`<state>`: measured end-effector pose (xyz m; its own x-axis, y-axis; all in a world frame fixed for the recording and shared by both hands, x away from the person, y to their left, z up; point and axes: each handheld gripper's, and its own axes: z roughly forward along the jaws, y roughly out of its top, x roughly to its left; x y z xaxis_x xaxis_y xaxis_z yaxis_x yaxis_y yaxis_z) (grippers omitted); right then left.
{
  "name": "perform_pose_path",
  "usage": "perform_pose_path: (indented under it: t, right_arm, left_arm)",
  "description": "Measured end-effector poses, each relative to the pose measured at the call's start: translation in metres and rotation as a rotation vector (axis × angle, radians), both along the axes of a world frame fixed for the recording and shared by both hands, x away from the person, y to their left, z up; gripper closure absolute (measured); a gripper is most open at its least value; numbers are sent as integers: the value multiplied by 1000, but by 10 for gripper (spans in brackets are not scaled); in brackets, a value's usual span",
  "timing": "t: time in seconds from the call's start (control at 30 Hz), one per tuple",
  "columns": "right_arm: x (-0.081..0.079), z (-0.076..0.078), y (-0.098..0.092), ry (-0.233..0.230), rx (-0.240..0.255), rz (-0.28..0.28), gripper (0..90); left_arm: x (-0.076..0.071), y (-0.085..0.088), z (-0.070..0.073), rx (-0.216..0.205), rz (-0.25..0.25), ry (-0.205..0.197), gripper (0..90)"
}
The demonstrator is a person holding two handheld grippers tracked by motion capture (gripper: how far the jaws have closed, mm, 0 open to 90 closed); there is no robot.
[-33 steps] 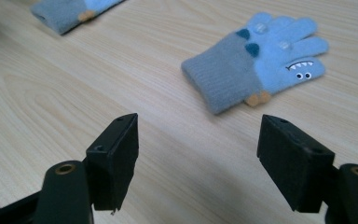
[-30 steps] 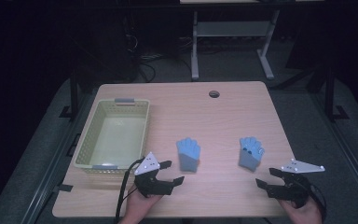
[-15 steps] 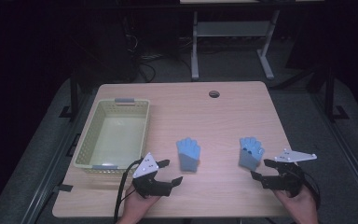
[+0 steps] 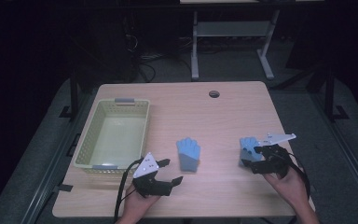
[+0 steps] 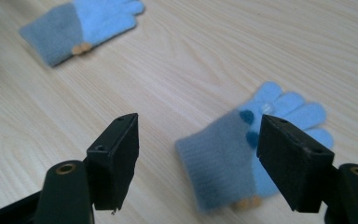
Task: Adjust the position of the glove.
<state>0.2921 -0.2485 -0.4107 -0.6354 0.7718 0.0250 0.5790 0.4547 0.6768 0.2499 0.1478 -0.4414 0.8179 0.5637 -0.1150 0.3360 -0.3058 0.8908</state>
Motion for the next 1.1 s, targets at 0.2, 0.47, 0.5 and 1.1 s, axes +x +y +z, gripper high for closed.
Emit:
perform_pose_path:
  t: [0.2, 0.47, 0.5, 1.1]
  right_arm:
    - [16, 0, 2, 50, -34, 5, 309]
    - [31, -8, -4, 110, -27, -34, 333]
    - [33, -9, -5, 117, -24, -41, 333]
    - [64, -31, -14, 262, -86, -126, 523]
  left_arm:
    - [-2, 0, 1, 8, -1, -9, 218]
    - [-1, 1, 1, 3, 4, -13, 218]
    - [-1, 1, 1, 0, 5, -8, 218]
    - [-1, 4, 0, -28, 8, 20, 219]
